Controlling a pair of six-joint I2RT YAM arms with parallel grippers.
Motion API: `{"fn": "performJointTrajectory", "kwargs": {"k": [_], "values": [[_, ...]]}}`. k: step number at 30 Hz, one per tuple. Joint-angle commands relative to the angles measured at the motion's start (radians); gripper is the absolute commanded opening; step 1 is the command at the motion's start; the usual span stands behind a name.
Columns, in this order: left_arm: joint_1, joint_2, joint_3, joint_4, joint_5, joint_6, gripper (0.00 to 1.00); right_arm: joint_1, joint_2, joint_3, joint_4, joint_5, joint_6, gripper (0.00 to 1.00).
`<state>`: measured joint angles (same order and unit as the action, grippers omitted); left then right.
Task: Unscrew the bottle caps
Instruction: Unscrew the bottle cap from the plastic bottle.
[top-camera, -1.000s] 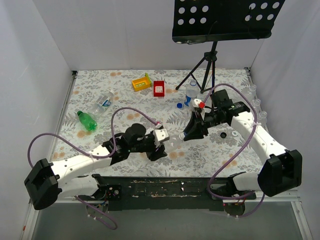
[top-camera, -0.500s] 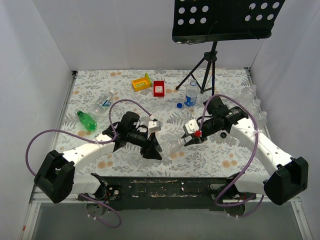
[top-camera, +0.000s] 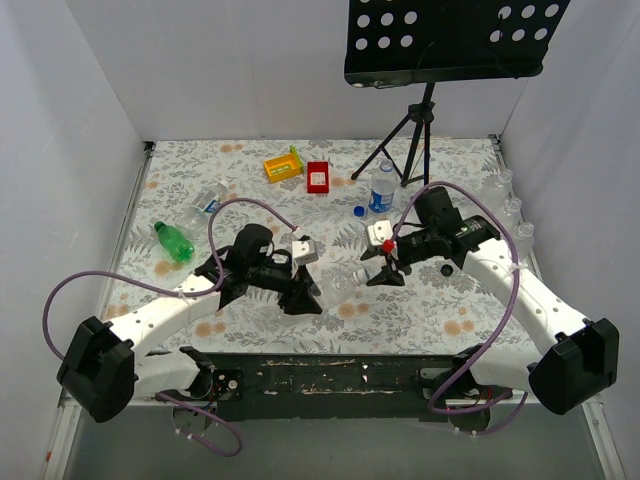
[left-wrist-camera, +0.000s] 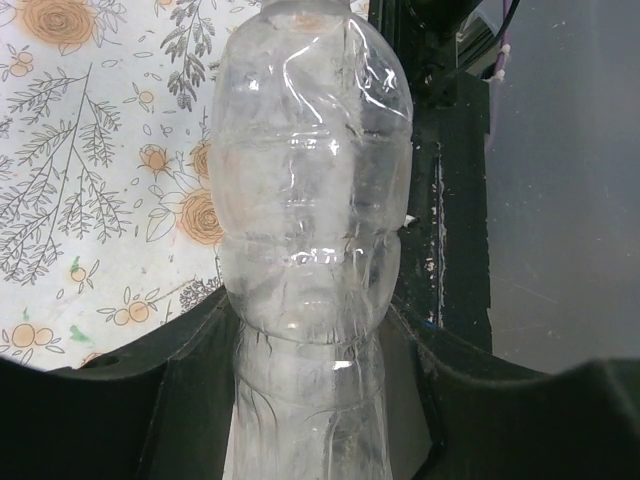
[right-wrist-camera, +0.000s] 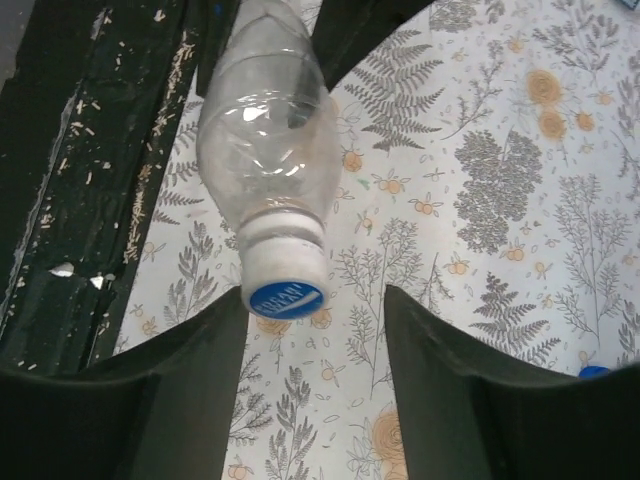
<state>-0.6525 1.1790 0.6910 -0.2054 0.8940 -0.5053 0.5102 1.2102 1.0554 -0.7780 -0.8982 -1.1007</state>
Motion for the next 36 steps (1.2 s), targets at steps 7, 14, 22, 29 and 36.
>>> {"fn": "performJointTrajectory", "kwargs": {"k": [7, 14, 22, 29, 36], "values": [[-0.033, -0.111, -0.064, 0.024, -0.171, 0.034, 0.15, -0.085, -0.041, 0.000, 0.140, -0.051, 0.338, 0.77], [-0.090, -0.147, -0.102, 0.052, -0.366, 0.060, 0.15, -0.171, -0.061, -0.018, 0.100, -0.083, 0.423, 0.78], [-0.235, -0.130, -0.097, 0.152, -0.630, 0.071, 0.14, -0.243, -0.040, -0.144, 0.405, -0.227, 0.922, 0.71], [-0.311, -0.081, -0.087, 0.199, -0.731, 0.060, 0.14, -0.246, -0.018, -0.336, 0.736, -0.263, 1.435, 0.66], [-0.325, -0.047, -0.074, 0.230, -0.741, 0.063, 0.14, -0.246, -0.026, -0.385, 0.829, -0.280, 1.512, 0.62]]}}
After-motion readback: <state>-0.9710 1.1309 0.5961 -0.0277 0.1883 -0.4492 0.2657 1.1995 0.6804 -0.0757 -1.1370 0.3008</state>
